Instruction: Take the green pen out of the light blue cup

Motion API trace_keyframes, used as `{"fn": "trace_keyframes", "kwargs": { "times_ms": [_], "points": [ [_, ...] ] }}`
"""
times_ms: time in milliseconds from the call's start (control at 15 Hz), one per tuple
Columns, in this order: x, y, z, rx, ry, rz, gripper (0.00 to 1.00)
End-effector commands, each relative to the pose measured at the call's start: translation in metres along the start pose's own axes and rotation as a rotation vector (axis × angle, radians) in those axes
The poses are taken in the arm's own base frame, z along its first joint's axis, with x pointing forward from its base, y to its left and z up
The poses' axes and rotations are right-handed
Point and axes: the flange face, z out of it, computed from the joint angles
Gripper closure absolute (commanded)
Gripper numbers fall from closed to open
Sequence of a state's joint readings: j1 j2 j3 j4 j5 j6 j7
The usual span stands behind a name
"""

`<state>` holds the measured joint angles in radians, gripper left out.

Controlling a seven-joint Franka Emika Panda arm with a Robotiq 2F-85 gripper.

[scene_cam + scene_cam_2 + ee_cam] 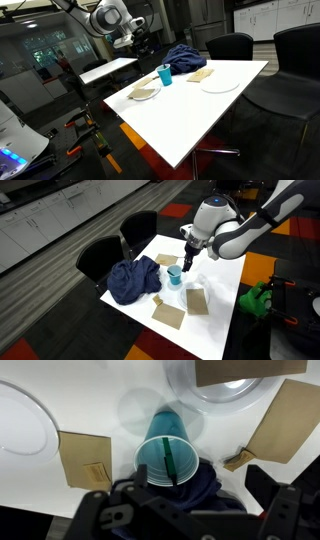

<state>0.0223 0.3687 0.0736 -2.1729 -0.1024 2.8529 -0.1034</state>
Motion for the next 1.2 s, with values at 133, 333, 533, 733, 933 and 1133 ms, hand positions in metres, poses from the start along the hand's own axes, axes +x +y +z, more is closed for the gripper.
{"fn": "trace_keyframes", "kwargs": {
  "times_ms": [133, 333, 533, 733, 933, 1133],
  "points": [
    [0.021, 0.012, 0.018, 0.018, 0.007, -0.027, 0.14],
    [0.027, 0.012, 0.029, 0.025, 0.002, -0.028, 0.32],
    [0.031, 0.01, 0.037, 0.031, -0.006, -0.029, 0.35],
    [0.035, 0.01, 0.046, 0.029, -0.013, -0.031, 0.37],
    [0.038, 0.012, 0.055, 0.024, -0.016, -0.032, 0.4],
    [0.041, 0.012, 0.067, 0.03, -0.021, -0.032, 0.39]
  ]
}}
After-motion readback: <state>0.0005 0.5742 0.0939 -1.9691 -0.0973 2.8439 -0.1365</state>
